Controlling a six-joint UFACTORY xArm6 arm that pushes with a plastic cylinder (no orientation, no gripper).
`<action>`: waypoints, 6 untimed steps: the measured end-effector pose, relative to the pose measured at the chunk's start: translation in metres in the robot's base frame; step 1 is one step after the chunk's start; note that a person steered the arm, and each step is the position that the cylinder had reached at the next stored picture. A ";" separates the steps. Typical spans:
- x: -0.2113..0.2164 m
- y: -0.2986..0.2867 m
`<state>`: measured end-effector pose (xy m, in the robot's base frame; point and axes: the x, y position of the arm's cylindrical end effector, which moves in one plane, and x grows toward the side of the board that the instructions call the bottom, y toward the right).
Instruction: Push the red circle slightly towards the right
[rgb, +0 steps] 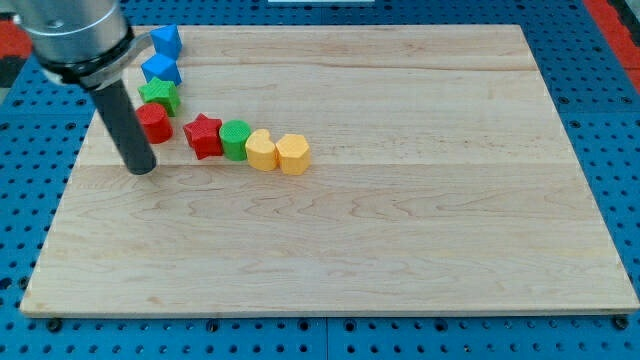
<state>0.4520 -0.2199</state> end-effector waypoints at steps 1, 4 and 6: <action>-0.044 -0.029; -0.060 -0.021; -0.060 0.060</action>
